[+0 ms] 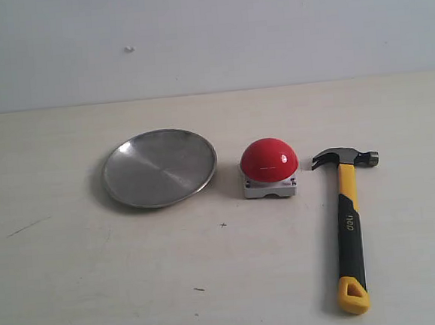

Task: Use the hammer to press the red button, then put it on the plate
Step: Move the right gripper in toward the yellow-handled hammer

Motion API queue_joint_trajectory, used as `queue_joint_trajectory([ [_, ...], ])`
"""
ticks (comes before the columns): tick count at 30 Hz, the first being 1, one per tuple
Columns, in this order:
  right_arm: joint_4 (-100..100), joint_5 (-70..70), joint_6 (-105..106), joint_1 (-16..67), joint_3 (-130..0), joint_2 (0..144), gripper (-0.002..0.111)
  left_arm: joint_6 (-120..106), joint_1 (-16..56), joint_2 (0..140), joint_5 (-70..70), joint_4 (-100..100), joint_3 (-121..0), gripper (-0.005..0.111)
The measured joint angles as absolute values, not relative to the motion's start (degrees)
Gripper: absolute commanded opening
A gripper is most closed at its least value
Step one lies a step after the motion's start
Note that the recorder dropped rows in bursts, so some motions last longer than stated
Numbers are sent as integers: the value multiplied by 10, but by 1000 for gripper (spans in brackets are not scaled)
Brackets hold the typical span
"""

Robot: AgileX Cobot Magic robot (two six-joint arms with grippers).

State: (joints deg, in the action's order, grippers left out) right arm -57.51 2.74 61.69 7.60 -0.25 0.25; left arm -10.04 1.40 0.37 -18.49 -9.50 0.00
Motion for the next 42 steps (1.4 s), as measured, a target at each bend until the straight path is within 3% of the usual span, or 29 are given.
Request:
queue_joint_trajectory([
  [9, -729, -14, 451, 76, -7, 3, 0, -100, 14, 4, -185, -95, 0, 0],
  [15, -739, -74, 439, 76, -87, 9, 0, -100, 14, 4, -185, -95, 0, 0],
  [22, -703, -10, 444, 76, -256, 213, 0, -100, 14, 4, -185, -95, 0, 0],
  [31, -278, 10, 452, 73, -400, 738, 0, -100, 14, 4, -185, -95, 0, 0],
  [37, -61, 114, 380, -8, -507, 837, 0, -100, 14, 4, -185, -95, 0, 0],
  [42, 149, 265, 35, -58, -572, 842, 0, -100, 14, 4, -185, -95, 0, 0],
])
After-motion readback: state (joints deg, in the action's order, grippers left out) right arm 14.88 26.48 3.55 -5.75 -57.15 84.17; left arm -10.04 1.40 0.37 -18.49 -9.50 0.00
